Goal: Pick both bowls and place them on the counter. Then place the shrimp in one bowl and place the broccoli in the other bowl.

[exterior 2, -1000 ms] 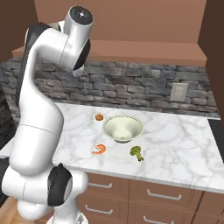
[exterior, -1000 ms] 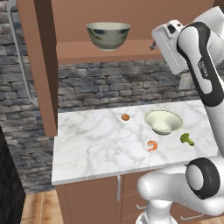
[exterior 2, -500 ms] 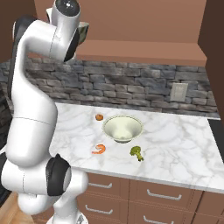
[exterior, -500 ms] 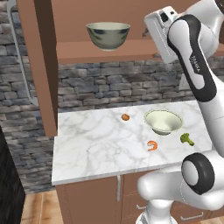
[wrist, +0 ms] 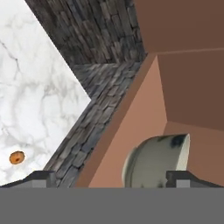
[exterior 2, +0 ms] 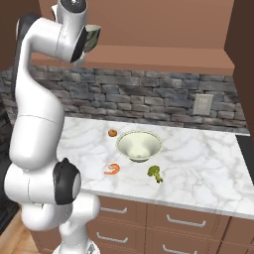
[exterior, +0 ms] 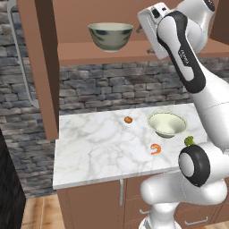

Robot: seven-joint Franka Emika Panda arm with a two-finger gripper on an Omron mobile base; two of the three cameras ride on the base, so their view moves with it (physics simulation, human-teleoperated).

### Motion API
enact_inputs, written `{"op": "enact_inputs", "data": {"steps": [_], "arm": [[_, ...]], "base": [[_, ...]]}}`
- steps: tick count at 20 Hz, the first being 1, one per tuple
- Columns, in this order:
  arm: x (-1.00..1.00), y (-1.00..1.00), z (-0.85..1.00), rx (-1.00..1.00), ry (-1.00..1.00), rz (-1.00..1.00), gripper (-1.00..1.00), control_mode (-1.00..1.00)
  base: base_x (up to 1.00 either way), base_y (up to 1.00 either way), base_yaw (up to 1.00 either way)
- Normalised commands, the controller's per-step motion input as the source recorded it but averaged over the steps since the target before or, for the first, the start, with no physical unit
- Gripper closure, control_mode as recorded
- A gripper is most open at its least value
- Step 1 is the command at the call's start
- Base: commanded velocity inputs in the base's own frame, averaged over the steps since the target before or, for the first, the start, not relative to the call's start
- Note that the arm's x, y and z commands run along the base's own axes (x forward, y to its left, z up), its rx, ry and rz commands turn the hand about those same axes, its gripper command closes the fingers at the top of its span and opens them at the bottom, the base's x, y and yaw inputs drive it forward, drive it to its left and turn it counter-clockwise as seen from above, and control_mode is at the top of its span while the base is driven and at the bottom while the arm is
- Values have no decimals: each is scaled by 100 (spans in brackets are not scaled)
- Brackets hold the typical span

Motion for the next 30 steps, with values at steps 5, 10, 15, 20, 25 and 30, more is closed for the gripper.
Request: {"op": "enact_inputs", "data": {"steps": [5, 10, 15, 20, 25, 30], "arm": [[50, 2, 0, -5, 0, -3, -100, -100], [48, 0, 1, -4, 0, -7, -100, -100], [34, 1, 19, 0, 0, -6, -100, -100], [25, 9, 10, -2, 0, -5, -100, -100], [29, 14, 0, -5, 3, -4, -100, -100], [25, 9, 0, -4, 4, -2, -100, -100]], "base": [[0, 0, 0], [0, 0, 0], [0, 0, 0], [0, 0, 0], [0, 0, 0], [0, 0, 0]]}}
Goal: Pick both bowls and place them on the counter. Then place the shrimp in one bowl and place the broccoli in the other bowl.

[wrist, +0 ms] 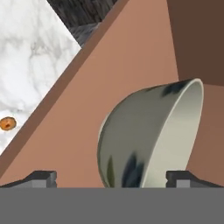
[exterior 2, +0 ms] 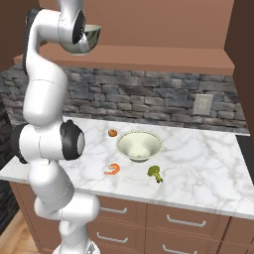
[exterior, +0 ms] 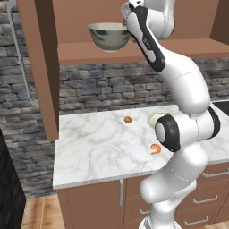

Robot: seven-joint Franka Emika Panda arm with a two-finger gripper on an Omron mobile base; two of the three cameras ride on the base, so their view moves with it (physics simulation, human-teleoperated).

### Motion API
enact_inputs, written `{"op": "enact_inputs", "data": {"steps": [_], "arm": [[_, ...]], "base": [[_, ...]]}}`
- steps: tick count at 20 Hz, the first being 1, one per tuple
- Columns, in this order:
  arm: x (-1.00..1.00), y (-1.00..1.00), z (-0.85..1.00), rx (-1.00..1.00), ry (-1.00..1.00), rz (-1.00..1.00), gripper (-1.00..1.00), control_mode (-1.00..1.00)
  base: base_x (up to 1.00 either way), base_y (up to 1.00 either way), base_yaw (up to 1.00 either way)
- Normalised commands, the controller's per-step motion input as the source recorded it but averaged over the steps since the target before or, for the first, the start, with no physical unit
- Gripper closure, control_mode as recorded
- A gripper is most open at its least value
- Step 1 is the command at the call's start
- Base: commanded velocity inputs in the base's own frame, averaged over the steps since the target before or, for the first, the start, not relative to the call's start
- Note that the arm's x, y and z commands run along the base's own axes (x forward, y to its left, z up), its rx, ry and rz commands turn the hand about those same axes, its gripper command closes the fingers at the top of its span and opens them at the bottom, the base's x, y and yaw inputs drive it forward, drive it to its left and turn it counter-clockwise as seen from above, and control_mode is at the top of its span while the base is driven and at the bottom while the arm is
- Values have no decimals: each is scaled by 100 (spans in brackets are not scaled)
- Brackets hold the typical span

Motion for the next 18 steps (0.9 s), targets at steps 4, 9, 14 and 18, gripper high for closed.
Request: {"op": "enact_inputs", "data": {"steps": [4, 9, 14, 18], "arm": [[14, 1, -4, -2, 5, 0, -100, -100], [13, 0, -8, -1, 5, 0, -100, -100], [15, 2, -7, 0, 4, 0, -100, -100], [6, 12, -5, 0, 4, 0, -100, -100]], "base": [[0, 0, 0], [0, 0, 0], [0, 0, 0], [0, 0, 0]]}}
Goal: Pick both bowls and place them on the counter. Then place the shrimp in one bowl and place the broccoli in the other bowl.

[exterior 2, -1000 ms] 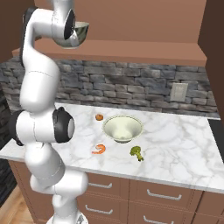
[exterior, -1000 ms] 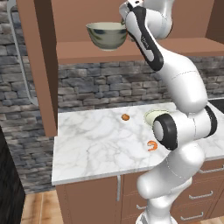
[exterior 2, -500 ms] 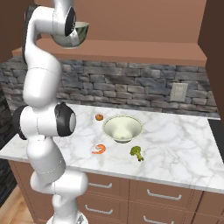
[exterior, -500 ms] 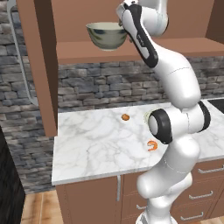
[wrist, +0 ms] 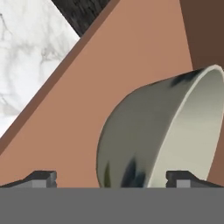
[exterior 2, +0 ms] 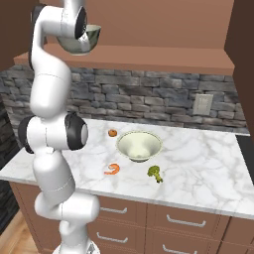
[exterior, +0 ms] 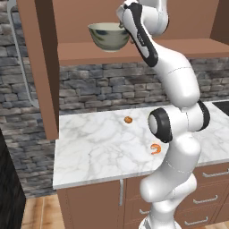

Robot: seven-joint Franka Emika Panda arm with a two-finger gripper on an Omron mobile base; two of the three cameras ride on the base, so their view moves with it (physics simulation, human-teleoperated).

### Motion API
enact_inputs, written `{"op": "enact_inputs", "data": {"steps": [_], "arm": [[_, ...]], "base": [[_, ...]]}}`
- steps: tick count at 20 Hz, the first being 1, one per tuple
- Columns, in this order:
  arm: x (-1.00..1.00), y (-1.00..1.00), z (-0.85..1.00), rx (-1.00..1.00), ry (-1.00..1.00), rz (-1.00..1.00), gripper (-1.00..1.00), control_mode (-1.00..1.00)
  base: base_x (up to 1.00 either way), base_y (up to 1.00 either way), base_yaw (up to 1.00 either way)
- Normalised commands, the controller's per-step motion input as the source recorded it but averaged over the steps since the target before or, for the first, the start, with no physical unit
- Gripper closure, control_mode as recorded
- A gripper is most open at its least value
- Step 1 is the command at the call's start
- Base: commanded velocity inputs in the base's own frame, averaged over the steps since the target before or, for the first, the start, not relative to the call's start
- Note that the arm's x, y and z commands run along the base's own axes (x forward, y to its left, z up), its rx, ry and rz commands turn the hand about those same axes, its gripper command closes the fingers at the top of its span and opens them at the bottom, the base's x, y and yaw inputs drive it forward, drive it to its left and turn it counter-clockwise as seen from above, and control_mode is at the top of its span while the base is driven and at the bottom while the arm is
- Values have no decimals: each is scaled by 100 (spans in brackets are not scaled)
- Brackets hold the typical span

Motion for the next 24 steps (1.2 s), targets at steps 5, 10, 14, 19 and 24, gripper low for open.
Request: {"op": "enact_inputs", "data": {"steps": [5, 10, 14, 19, 24], "arm": [[11, 25, -5, 0, 7, 0, -100, -100], [13, 30, -2, 0, 10, 0, -100, -100], [3, 18, -11, 0, 11, 0, 100, -100], [-3, 4, -14, 0, 3, 0, 100, -100], [-40, -7, -13, 5, -6, 0, 100, -100]], "base": [[0, 0, 0], [0, 0, 0], [0, 0, 0], [0, 0, 0], [0, 0, 0]]}}
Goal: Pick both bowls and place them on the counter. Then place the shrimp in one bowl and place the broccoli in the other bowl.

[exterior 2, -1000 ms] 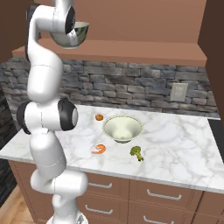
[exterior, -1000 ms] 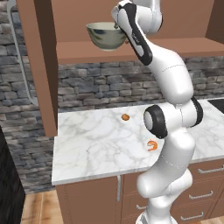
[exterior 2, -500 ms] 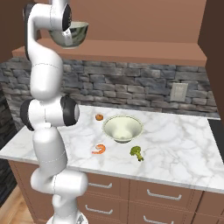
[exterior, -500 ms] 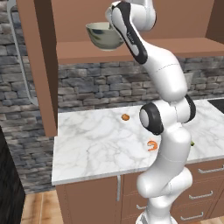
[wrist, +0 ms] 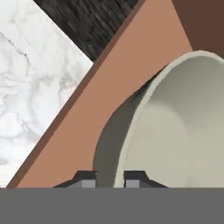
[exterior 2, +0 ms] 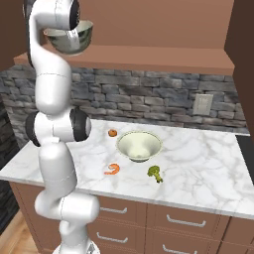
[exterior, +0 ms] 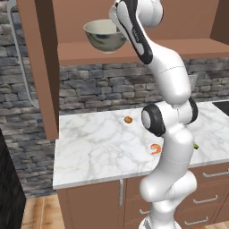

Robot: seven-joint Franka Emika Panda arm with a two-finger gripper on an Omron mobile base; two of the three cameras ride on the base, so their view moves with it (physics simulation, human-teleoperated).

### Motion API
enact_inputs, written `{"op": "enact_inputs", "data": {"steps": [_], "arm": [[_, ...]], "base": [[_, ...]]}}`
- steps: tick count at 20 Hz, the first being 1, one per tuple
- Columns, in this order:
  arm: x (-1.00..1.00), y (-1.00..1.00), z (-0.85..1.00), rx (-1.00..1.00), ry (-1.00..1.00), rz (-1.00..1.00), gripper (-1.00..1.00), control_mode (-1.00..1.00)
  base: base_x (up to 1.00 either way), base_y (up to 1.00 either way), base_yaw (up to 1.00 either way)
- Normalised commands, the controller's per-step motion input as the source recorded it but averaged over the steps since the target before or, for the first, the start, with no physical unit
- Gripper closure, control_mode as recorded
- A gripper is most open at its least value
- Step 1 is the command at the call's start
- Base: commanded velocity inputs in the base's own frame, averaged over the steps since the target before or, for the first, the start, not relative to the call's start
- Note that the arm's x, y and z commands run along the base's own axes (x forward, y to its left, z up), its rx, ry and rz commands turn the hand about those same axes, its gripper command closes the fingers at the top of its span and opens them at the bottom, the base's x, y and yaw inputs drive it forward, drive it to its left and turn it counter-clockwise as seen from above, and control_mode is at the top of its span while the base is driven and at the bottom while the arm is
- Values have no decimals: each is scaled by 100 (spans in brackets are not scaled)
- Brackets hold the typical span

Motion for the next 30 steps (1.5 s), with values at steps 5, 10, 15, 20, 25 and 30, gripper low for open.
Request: {"op": "enact_inputs", "data": {"steps": [5, 10, 15, 20, 25, 30], "arm": [[-97, -26, -31, 10, -15, -1, 100, -100], [-100, -41, -38, 17, -16, -2, 100, -100], [-100, -39, -61, 20, -13, -3, 100, -100], [-100, -29, -95, 18, -14, -2, 100, -100], [-100, -11, -87, 4, -10, 0, 100, -100], [-54, 0, -69, -8, -1, 1, 100, -100]], "base": [[0, 0, 0], [0, 0, 0], [0, 0, 0], [0, 0, 0], [0, 0, 0], [0, 0, 0]]}}
